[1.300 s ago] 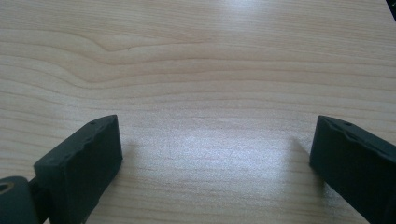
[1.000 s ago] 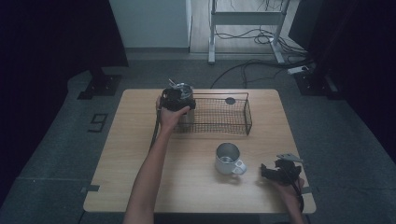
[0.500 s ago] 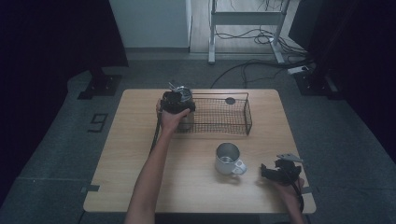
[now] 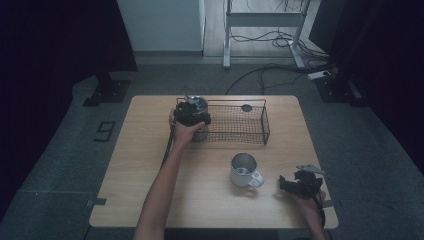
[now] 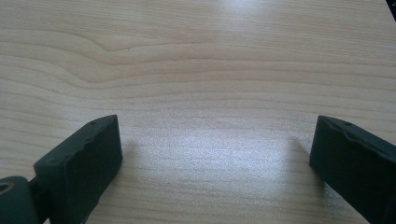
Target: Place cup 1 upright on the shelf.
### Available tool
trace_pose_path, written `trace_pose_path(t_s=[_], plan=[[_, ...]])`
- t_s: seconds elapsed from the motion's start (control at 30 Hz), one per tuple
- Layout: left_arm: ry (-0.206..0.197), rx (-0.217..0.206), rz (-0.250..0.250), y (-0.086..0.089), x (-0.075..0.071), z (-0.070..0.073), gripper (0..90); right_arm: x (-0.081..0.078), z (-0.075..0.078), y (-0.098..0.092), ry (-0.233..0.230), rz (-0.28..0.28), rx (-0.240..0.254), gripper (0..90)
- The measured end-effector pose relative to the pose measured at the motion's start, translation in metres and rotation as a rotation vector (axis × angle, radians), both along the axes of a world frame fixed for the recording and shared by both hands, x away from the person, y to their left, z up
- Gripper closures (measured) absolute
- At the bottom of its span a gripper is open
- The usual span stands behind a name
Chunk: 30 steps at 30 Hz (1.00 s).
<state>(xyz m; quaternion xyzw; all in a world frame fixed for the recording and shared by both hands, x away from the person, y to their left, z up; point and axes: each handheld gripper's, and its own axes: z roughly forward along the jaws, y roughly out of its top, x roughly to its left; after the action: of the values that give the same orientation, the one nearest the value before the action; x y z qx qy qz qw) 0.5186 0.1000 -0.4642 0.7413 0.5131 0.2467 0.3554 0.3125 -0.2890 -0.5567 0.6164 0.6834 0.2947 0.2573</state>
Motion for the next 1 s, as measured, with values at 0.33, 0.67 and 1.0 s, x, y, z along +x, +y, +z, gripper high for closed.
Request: trace_pose_path(t_s=[0.33,0.67,1.0], plan=[[-0.003,-0.017,0.027,0.0,-0.002,0.0,3.2,0.0,0.0,0.0,0.001,0.0,0.0,2.0],[-0.056,-0.072,0.02,0.005,-0.009,0.017,0.4,0.0,0.0,0.0,0.0,0.0,0.0,2.0],[-0.071,-0.048,0.019,0.009,-0.022,0.026,0.0,0.0,0.0,0.0,0.0,0.0,0.0,2.0]])
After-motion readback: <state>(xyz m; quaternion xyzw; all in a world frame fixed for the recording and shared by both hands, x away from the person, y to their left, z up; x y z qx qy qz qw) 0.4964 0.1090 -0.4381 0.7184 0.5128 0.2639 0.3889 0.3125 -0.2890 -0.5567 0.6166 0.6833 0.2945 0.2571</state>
